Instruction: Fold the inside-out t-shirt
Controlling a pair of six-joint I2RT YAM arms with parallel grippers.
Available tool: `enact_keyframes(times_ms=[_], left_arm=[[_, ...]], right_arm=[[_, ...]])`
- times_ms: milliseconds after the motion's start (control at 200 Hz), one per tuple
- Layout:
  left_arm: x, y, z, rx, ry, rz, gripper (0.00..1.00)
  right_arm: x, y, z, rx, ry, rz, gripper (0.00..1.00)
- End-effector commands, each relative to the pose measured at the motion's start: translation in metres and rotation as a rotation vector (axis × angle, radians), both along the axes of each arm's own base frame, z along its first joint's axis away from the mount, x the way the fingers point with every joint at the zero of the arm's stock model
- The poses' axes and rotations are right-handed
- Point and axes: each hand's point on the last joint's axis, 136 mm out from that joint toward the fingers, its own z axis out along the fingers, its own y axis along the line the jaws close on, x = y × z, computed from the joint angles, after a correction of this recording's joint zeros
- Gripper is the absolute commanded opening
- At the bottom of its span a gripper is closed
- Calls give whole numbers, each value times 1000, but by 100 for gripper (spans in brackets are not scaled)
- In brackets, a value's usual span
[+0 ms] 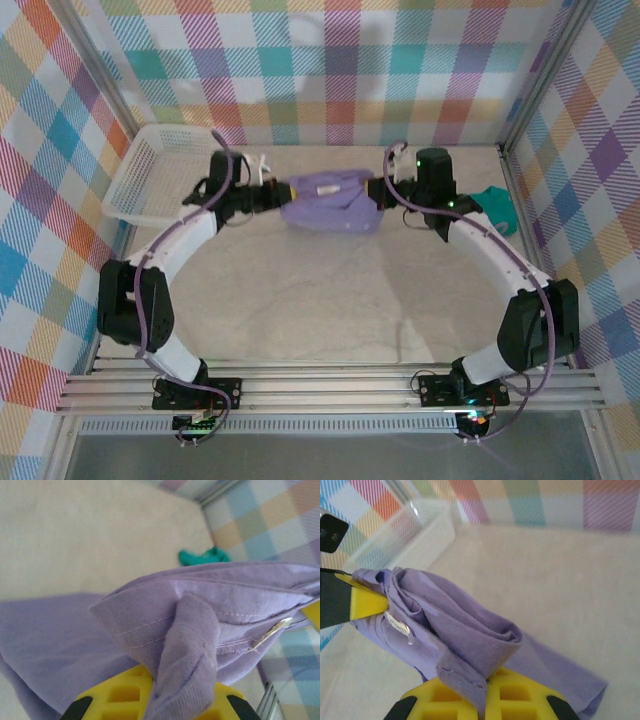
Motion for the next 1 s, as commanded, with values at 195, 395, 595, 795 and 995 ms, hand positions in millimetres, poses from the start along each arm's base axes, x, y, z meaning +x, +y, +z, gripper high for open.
enact_keyframes(times_ms=[195, 395, 595, 795, 995], left_arm=[[-95, -7, -63, 80, 127, 0, 0], [-75, 3, -96, 176, 168, 58, 1], [-21, 12, -113, 240, 155, 105, 5], [36, 16, -147, 288, 174, 123, 26], [70, 25, -147, 301, 162, 176, 45]], right_arm=[[-89, -1, -73, 49, 309, 21, 0], [-59, -1, -110, -58, 382, -30, 0], [-10, 2, -148, -183, 420, -84, 0], [35, -1, -206, -310, 537, -137, 11], [56, -11, -183, -364, 476, -145, 45]])
